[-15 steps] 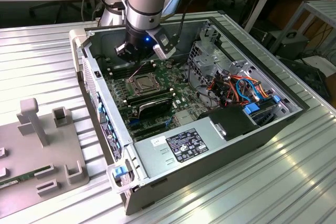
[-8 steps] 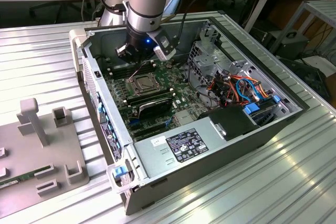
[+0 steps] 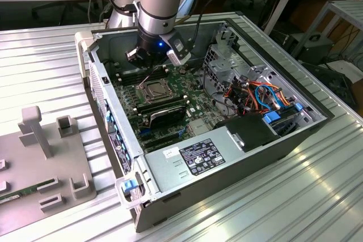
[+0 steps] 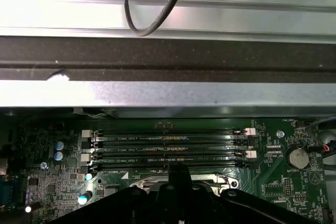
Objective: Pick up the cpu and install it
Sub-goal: 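Install the first cpu locking lever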
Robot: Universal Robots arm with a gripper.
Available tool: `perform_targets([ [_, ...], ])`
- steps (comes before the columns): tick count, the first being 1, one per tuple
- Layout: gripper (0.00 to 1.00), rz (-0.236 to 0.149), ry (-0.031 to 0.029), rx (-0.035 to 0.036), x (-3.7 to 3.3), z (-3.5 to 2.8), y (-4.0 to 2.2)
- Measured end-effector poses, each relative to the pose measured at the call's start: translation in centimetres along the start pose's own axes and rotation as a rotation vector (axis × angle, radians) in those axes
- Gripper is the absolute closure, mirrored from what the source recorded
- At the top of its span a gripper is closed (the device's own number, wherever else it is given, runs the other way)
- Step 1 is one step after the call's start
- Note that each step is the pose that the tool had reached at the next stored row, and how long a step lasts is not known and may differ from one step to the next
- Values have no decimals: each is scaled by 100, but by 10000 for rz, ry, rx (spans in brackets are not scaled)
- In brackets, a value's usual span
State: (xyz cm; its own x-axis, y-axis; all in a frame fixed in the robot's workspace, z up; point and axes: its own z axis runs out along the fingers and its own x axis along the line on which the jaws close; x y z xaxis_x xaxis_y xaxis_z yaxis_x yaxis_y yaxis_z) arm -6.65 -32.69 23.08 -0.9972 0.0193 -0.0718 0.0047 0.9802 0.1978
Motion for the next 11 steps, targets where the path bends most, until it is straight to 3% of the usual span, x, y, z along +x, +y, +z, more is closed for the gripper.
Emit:
perform_targets([
  [7,89,5,0,-59,-11,13,1],
  [11,89,5,1,-59,-11,14,3],
])
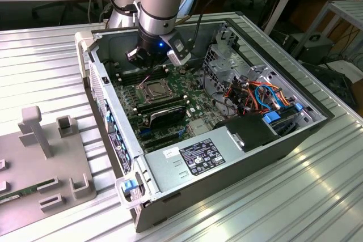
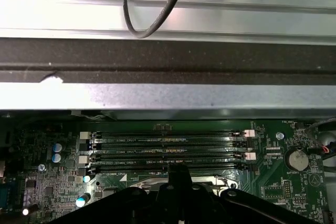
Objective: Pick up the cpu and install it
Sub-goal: 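Install the first cpu locking lever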
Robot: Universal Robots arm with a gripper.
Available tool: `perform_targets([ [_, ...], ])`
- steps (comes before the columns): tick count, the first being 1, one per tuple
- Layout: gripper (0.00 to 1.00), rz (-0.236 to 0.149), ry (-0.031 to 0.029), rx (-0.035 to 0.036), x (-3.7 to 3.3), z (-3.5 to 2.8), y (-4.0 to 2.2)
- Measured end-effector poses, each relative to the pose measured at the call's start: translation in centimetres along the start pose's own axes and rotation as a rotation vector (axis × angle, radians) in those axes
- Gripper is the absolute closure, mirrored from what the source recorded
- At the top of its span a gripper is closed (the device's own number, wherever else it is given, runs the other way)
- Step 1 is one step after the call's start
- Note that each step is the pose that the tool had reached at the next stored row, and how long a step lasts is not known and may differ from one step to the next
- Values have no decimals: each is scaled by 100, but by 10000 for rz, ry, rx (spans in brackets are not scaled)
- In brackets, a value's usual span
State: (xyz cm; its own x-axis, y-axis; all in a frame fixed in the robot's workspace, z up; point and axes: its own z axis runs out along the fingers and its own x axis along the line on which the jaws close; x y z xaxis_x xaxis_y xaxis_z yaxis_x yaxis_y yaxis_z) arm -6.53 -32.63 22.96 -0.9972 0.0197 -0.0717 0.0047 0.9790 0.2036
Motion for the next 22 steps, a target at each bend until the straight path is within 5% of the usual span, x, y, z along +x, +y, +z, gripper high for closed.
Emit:
perform_targets([
  [22,89,0,0,0,-56,69,-2],
])
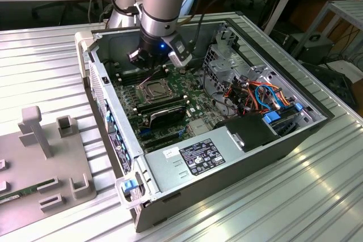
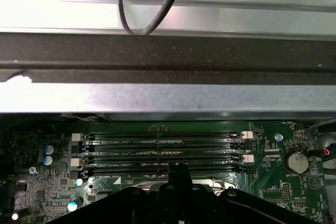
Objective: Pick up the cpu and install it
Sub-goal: 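Install the first cpu locking lever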
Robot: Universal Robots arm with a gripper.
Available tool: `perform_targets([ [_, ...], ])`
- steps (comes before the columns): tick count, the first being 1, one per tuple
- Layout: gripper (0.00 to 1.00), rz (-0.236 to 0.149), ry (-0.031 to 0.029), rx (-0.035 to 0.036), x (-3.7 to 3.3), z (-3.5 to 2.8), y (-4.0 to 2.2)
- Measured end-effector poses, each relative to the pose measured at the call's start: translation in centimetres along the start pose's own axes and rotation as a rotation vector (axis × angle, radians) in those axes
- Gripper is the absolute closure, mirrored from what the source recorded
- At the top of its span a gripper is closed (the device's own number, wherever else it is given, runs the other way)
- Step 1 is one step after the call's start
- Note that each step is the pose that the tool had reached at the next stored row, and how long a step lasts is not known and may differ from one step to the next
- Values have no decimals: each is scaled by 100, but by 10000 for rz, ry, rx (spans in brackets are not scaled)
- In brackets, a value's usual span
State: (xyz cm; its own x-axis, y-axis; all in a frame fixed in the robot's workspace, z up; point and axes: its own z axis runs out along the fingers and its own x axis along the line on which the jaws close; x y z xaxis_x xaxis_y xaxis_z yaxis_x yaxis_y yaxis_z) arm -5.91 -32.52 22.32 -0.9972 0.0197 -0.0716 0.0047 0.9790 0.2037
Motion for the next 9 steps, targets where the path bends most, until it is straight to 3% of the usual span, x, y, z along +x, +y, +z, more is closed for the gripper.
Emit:
perform_targets([
  [9,89,1,0,0,-66,74,-15],
])
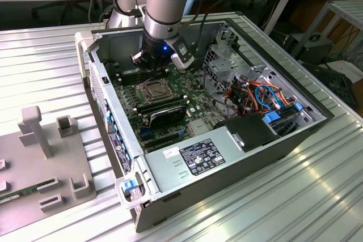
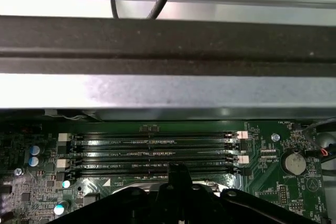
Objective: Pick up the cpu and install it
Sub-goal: 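Install the first cpu locking lever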
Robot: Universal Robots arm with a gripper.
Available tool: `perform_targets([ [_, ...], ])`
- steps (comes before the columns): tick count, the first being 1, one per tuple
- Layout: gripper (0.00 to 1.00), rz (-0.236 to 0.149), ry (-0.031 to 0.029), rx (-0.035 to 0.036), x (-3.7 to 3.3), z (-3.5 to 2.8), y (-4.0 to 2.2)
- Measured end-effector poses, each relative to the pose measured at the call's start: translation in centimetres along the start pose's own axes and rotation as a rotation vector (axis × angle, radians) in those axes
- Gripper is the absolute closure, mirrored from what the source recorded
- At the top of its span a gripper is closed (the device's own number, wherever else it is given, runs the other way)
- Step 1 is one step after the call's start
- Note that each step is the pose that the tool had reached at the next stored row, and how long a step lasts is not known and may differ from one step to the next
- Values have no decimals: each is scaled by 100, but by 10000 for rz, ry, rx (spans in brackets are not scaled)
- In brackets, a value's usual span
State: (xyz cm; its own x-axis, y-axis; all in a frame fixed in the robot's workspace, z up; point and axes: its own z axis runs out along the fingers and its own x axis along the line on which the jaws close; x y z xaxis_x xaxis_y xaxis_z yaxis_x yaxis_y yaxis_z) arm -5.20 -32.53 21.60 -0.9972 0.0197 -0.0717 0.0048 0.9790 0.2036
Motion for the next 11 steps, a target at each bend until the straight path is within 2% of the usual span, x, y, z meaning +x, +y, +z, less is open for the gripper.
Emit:
perform_targets([
  [11,89,-3,1,19,1,76,-16],
])
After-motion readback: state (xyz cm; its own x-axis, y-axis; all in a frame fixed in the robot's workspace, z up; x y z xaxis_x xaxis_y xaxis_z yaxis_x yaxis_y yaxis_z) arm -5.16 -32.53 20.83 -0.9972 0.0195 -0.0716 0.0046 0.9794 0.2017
